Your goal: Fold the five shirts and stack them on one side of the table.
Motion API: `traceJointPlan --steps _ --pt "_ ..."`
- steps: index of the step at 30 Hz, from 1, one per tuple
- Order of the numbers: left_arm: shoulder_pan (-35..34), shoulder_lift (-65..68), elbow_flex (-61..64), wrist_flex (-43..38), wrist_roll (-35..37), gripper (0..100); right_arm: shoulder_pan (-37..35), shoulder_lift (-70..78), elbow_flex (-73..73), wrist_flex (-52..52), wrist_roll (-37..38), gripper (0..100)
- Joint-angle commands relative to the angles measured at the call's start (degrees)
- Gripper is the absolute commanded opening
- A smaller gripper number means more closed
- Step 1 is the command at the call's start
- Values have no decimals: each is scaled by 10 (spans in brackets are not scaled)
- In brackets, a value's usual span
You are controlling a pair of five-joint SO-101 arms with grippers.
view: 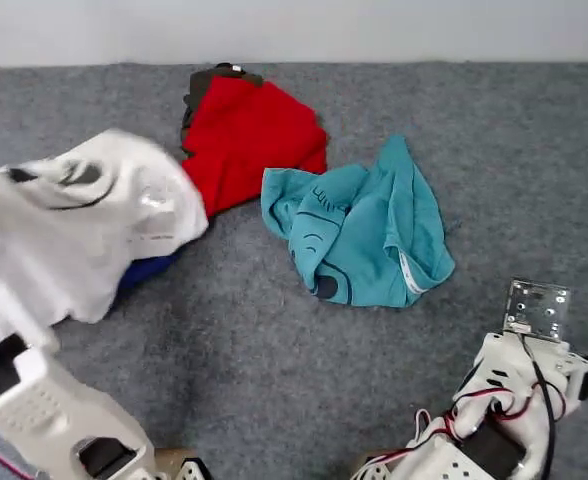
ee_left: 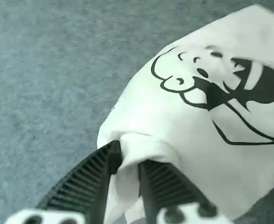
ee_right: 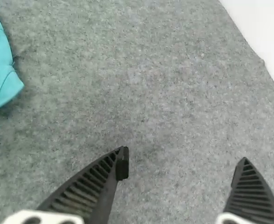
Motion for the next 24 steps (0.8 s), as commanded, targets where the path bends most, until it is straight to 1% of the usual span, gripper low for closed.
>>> traceJointPlan --steps 1,4,8,11,12,14,16,18,21,24 --pt "-63 -66 -1 5 9 14 5 -3 1 -10 6 358" --pt "-68 -68 2 6 10 14 4 -3 1 -10 5 358" --pt "-29 -72 43 6 14 15 3 -3 1 -10 5 358" --pt "-15 -72 62 6 61 16 6 -3 2 -9 5 358" --pt "-6 -72 66 6 66 21 6 -3 2 -9 5 358" --pt "18 -72 76 6 64 66 7 -3 2 -9 4 358" --pt "46 -72 78 6 64 152 7 -3 4 -9 3 358" --pt "73 -72 78 6 64 217 7 -3 17 -13 5 358" --pt "110 -72 79 6 62 239 7 -3 47 -13 6 358" --pt "132 -72 93 7 33 239 7 -3 76 -15 6 358"
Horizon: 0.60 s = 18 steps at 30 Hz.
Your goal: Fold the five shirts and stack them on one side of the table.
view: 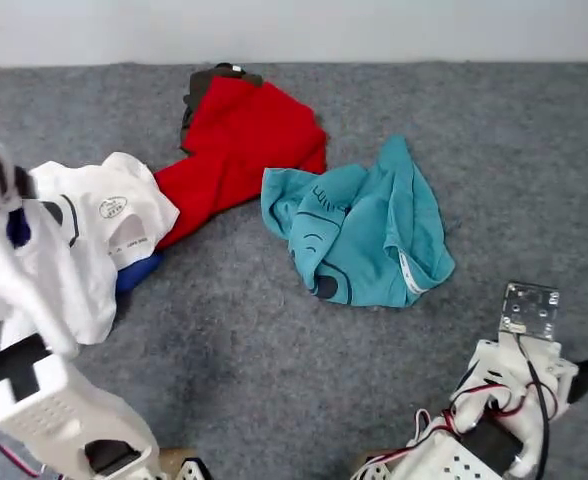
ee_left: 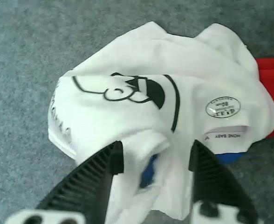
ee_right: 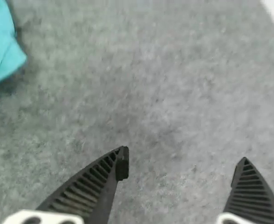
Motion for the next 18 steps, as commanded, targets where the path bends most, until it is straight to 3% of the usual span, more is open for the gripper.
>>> traceJointPlan --steps 1,7,11,14,18 --pt "25 -40 15 7 -35 239 7 -3 17 -15 6 358" --pt "27 -40 122 7 -136 239 7 -3 25 -11 6 357" --pt "64 -54 154 7 -142 239 3 -3 -27 -15 2 357" --pt "144 -85 153 6 -142 239 3 -3 -98 -16 2 357" --pt "304 -127 153 4 -107 239 7 -3 -137 -27 2 357"
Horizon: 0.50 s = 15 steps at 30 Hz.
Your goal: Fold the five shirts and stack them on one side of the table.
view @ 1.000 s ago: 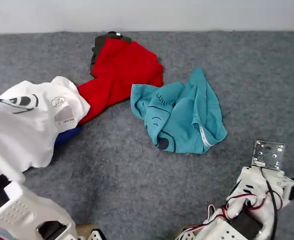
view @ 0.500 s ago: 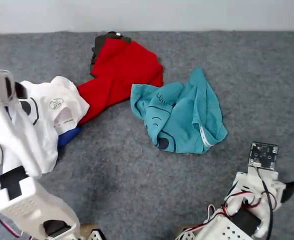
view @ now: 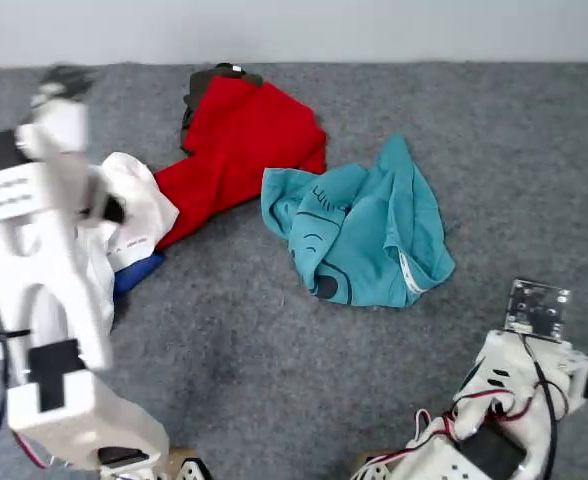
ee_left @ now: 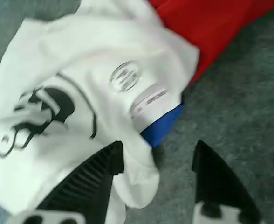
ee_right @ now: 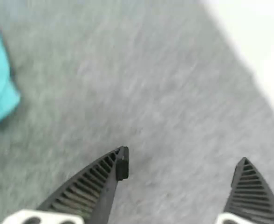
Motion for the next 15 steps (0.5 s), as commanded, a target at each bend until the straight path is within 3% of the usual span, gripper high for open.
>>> traceJointPlan --steps 1,7,11,15 --pt "152 -54 -2 5 37 239 7 2 -41 -11 2 357" --pt "338 -10 40 -11 47 239 7 2 -34 20 5 357" --pt "374 103 36 -55 46 275 7 2 -34 31 6 357" --pt "378 218 -74 -33 45 327 33 2 -35 30 7 357"
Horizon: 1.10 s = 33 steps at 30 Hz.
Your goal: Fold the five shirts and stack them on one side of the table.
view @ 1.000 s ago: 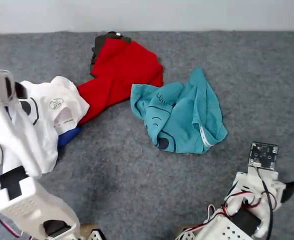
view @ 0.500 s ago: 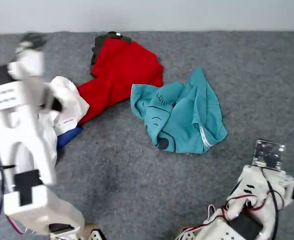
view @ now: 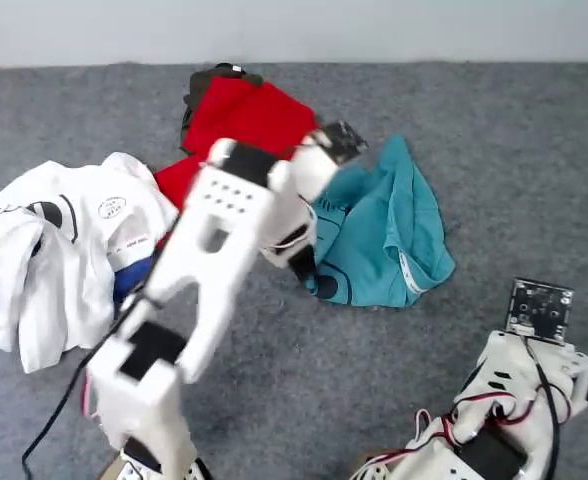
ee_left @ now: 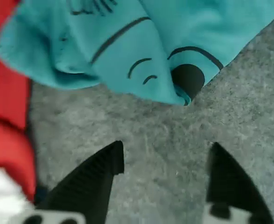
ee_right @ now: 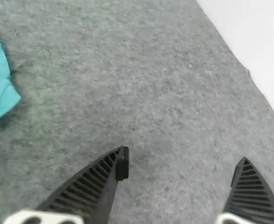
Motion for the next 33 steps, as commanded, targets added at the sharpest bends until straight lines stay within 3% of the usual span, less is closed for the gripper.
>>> traceJointPlan --steps 1,7,13,19,23,29,33 --pt "6 77 -124 21 4 327 32 0 -21 0 6 357" --pt "7 244 -341 31 13 327 73 0 -20 0 6 357" --pt "-15 415 -546 7 96 295 97 0 -20 1 6 357" --pt "-13 523 -711 48 95 160 98 0 -19 1 6 357" --pt "-43 527 -763 48 94 6 98 0 -19 1 6 357" --pt "-149 415 -761 49 94 12 95 0 -1 1 10 357" --pt "-225 291 -759 49 95 12 95 0 40 0 52 357"
